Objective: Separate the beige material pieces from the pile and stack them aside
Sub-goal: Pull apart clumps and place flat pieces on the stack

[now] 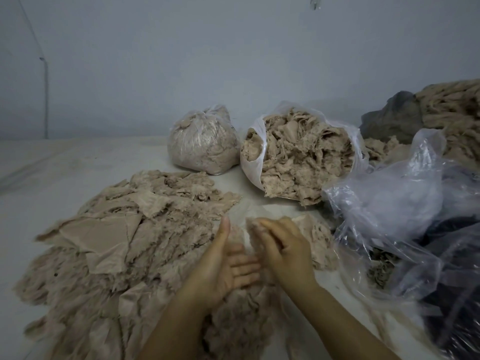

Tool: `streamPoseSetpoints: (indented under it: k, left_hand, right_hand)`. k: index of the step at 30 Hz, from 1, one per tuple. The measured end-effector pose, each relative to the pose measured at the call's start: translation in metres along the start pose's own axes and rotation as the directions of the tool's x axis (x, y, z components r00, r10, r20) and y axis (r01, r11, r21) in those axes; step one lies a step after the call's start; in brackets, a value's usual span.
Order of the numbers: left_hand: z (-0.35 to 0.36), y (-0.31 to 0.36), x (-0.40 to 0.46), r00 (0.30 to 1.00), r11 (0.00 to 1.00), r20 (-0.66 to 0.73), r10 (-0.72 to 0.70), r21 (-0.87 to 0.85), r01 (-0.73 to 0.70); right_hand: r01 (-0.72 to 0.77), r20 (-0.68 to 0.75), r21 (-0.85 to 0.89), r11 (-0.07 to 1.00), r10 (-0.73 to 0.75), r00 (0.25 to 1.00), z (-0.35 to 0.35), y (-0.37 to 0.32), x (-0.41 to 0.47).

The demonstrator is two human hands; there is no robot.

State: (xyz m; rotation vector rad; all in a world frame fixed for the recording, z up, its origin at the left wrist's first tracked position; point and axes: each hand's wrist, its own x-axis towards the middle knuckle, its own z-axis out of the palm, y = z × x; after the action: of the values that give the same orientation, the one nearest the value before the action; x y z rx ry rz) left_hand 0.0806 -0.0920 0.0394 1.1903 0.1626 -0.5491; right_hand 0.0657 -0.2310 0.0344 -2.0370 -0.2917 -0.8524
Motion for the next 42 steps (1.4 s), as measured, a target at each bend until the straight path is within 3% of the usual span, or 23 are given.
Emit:
streamPoseSetpoints:
  k: [2,4,5,7,8,9,11,13,16,19,22,27,35,37,40,42]
  left_hand:
    - [-0.001,0.003,-0.003,0.99,0.975,0.137,-0.015,-0.218,0.045]
    - [-0.003,0.005,0.0,0.997,0.955,0.083,0.004,-0.297,0.021]
    - [-0.005,0.006,0.002,0.999,0.95,0.04,0.01,-0.314,0.003]
    - [-0.008,0.006,0.002,0.999,0.94,0.022,0.025,-0.342,-0.015]
    - [-0.009,0.007,0.002,0.999,0.935,0.04,0.031,-0.354,-0.015]
    - [-0.009,0.007,0.001,0.998,0.931,0.06,0.036,-0.366,-0.012]
    - [-0.008,0.005,0.001,0.995,0.925,0.089,0.042,-0.38,-0.005]
    - [-0.006,0.003,0.0,0.995,0.926,0.085,0.051,-0.378,-0.015]
    - [-0.006,0.001,0.001,0.998,0.928,0.029,0.055,-0.371,-0.041]
    - [-0.01,0.001,-0.001,0.997,0.941,0.042,0.07,-0.333,-0.051]
    - [-0.009,0.001,-0.004,0.991,0.976,0.067,0.115,-0.192,-0.101]
    - [-0.015,0.001,-0.002,0.981,0.958,-0.099,0.166,-0.221,-0.184]
    - [-0.024,-0.002,-0.001,0.982,0.941,-0.091,0.162,-0.286,-0.182]
    - [-0.025,-0.003,-0.001,0.982,0.934,-0.05,0.183,-0.303,-0.189]
    - [-0.024,-0.001,-0.003,0.982,0.959,0.042,0.182,-0.229,-0.167]
    - [-0.022,0.0,-0.001,0.988,0.985,-0.04,0.15,-0.076,-0.153]
  right_hand:
    - [0.158,0.193,-0.044,0.987,-0.146,0.97,0.004,0.0,-0.008]
    - [0.209,0.235,-0.001,0.978,-0.203,0.951,0.005,0.003,-0.018]
    - [0.122,0.165,0.047,0.991,-0.128,0.978,0.003,0.003,-0.02]
    - [-0.226,0.006,0.258,0.939,0.233,0.972,-0.001,0.005,-0.02]
    - [-0.413,0.052,0.406,0.815,0.43,0.901,-0.003,0.004,-0.018]
    - [-0.566,0.198,0.521,0.639,0.555,0.808,-0.004,0.005,-0.014]
    - [-0.725,0.491,0.606,0.328,0.563,0.665,-0.006,0.004,-0.01]
    - [-0.74,0.545,0.622,0.257,0.537,0.644,-0.004,0.003,-0.011]
    - [-0.696,0.387,0.622,0.358,0.632,0.671,-0.001,0.007,-0.012]
    - [-0.672,0.353,0.617,0.409,0.619,0.701,-0.001,0.007,-0.01]
    - [-0.66,0.334,0.593,0.461,0.605,0.723,-0.002,0.009,-0.008]
    - [-0.666,0.311,0.613,0.424,0.646,0.698,-0.007,0.021,-0.006]
    - [-0.654,0.397,0.694,0.301,0.598,0.696,-0.012,0.022,-0.009]
    - [-0.657,0.402,0.665,0.354,0.572,0.715,-0.012,0.022,-0.011]
    - [-0.618,0.363,0.57,0.541,0.509,0.78,-0.011,0.023,-0.014]
    - [-0.589,0.363,0.525,0.615,0.464,0.808,-0.01,0.021,-0.015]
